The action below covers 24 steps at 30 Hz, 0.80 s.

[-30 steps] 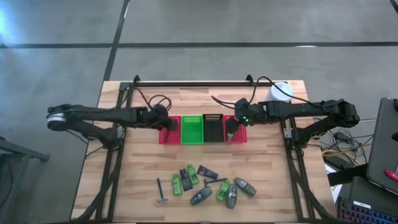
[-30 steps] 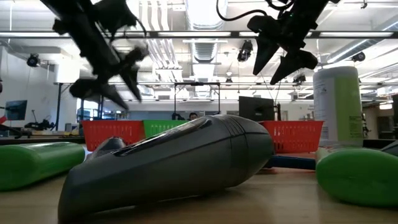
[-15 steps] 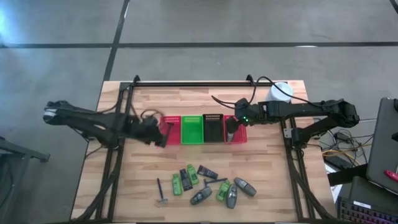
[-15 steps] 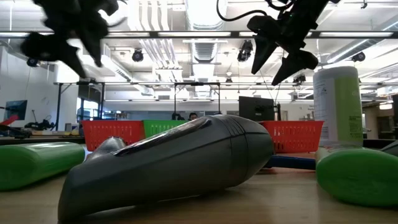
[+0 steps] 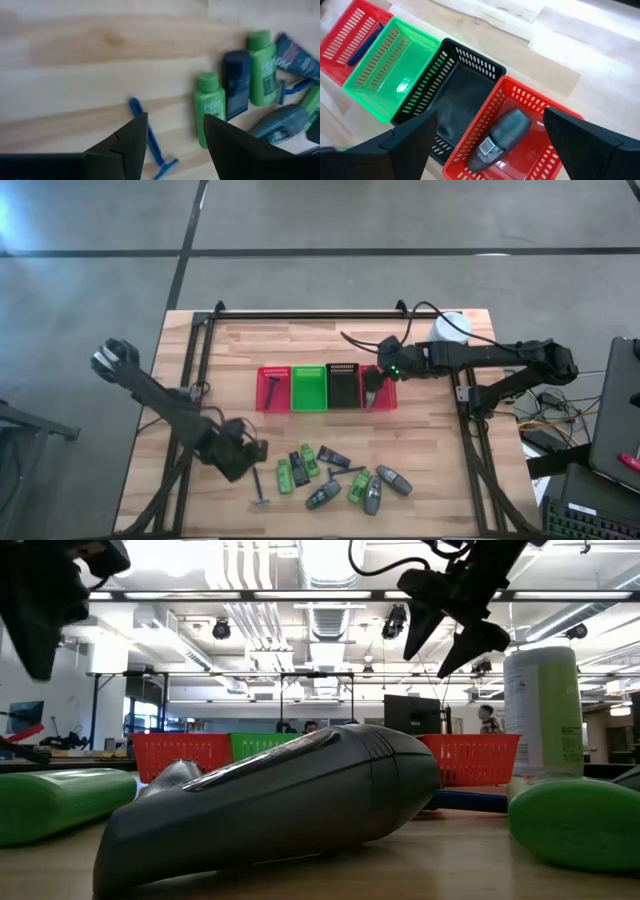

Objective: Pick & Place Travel size toiletries
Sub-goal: Put the left blue razor into the left red bin

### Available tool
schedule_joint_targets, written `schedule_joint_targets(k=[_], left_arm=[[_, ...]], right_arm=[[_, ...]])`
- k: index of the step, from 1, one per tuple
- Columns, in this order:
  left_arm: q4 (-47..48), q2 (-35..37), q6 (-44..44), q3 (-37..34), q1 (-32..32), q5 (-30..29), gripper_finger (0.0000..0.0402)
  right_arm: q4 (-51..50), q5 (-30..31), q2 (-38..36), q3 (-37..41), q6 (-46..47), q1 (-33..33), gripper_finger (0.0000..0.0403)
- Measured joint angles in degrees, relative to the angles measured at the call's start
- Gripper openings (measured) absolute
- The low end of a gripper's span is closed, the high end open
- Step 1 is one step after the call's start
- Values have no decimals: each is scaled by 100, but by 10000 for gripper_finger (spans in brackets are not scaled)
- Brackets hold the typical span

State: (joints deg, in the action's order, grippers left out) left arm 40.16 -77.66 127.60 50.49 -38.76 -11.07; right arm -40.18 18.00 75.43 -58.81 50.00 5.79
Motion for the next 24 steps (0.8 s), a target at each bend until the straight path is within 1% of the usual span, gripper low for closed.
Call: schedule_joint_targets(k=[2,4,10,12,17,20,24], left_arm=[[-239,-399,23,143,-4,166,195],[-248,-768,31,340,-4,336,195],[453,-1562,174,952,-18,759,195],[591,-1736,358,1076,-50,817,195],[395,-2110,420,1261,-85,978,195],[180,-2272,425,1289,-89,1082,195],[204,-2444,445,1338,-137,1160,195]], right_arm=[[-3,-1,3,0,-79,42,348],[-3,-1,3,0,-112,57,343],[-7,-4,5,0,-295,67,331],[-4,-10,5,0,-337,67,329],[-11,-46,7,0,-422,65,327],[-13,-52,7,0,-521,65,334],[-17,-153,7,0,-676,65,348]])
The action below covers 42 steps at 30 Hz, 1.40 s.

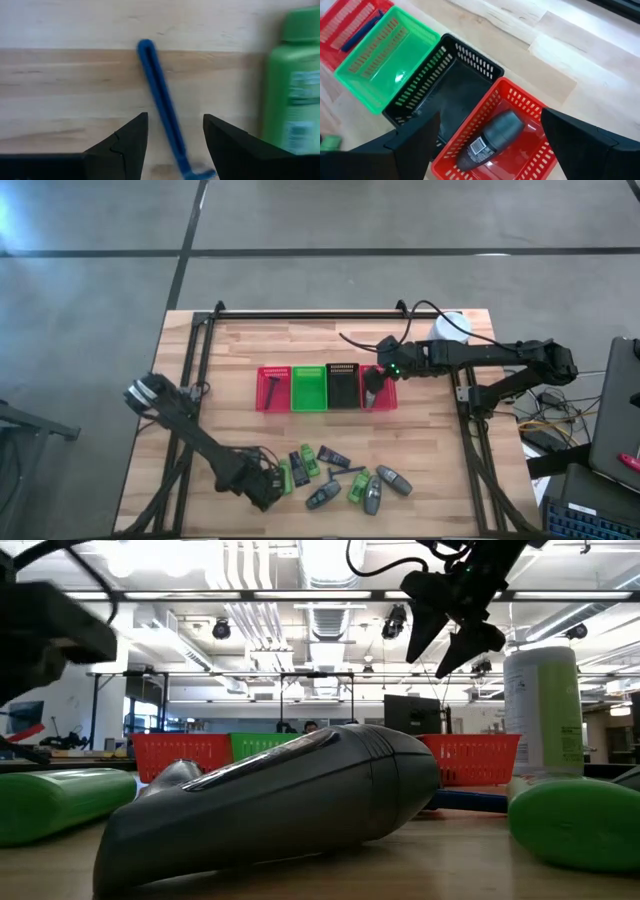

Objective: Pick & Place Travel size toiletries
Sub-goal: Put the left blue razor into the left red bin

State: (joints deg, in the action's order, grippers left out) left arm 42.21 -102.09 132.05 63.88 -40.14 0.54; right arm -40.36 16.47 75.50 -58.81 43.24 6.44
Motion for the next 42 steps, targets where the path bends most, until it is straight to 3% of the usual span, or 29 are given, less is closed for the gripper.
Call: schedule_joint_targets(k=[8,17,21,28,34,42], left_arm=[[197,-62,-97,-61,6,177,174],[331,-60,-405,-100,19,197,60],[342,-55,-524,-105,26,137,29],[544,119,-791,-149,139,-306,40],[887,765,-1395,-153,475,-701,30],[1286,2004,-2428,-159,1323,-2047,28]], right_arm=[[-17,-39,0,0,-135,-4,358],[-11,-43,0,0,-293,0,333],[-4,-43,0,0,-297,28,324],[7,-43,2,2,-301,61,309],[26,-41,0,4,-300,63,295],[42,-39,-1,4,-200,63,281]])
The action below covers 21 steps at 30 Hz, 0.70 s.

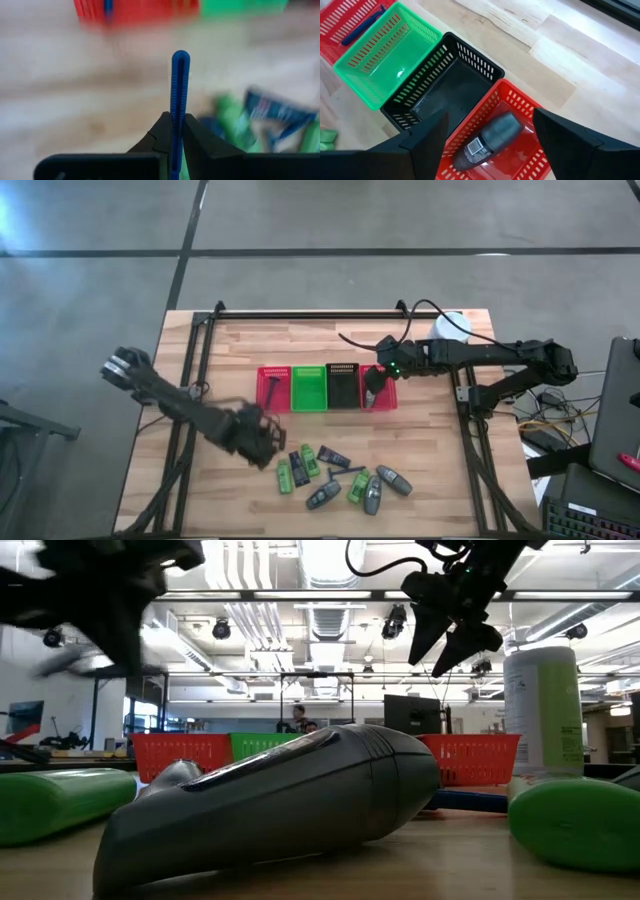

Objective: Pick & Place Travel size toiletries
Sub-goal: Put the left blue razor into the left red bin

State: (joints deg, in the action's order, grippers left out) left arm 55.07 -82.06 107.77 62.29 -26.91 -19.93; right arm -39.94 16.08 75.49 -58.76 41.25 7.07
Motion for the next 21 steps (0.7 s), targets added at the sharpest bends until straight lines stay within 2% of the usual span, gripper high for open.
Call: schedule_joint_targets(k=[4,8,13,16,21], left_arm=[[280,456,-1074,-101,868,-278,27],[-64,704,-2439,-343,2032,-277,27],[-1403,727,-3815,-735,3317,439,26],[-1922,683,-4120,-945,3723,820,26],[-1907,662,-4287,-1177,3928,1043,26]], right_arm=[[0,37,-1,0,198,9,283],[4,50,-1,0,312,13,296],[-2,57,-3,0,641,11,314],[-4,59,-5,0,812,11,324],[-11,152,-5,0,943,8,340]])
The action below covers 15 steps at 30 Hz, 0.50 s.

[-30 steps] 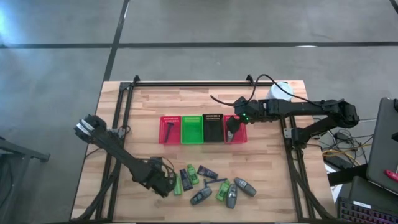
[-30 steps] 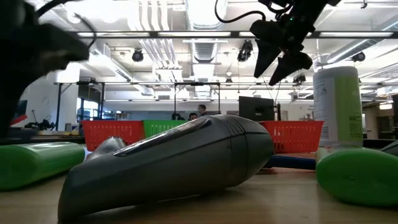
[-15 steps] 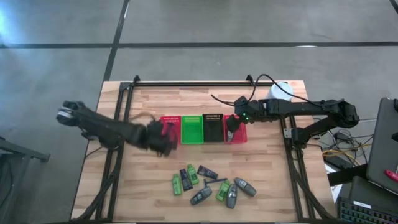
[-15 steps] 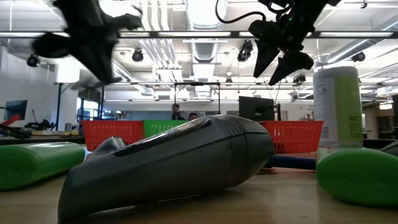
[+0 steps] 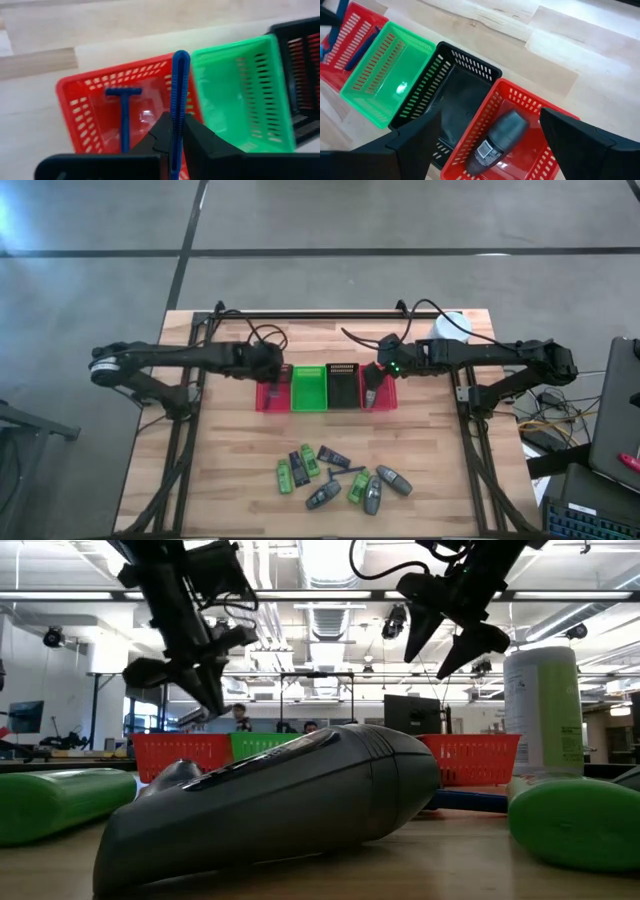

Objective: Pick & Place Travel size toiletries
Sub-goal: Put the left blue razor into the left red bin

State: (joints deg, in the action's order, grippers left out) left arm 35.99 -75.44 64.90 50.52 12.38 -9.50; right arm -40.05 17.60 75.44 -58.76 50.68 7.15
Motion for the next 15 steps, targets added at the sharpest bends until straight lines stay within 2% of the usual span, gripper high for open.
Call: schedule_joint_targets(k=[9,15], left_arm=[[-333,-22,25,-417,-8,11,26],[-519,-22,-18,-736,-33,182,42]], right_arm=[[8,185,-2,7,-15,1,358],[9,196,-2,7,-35,3,354]])
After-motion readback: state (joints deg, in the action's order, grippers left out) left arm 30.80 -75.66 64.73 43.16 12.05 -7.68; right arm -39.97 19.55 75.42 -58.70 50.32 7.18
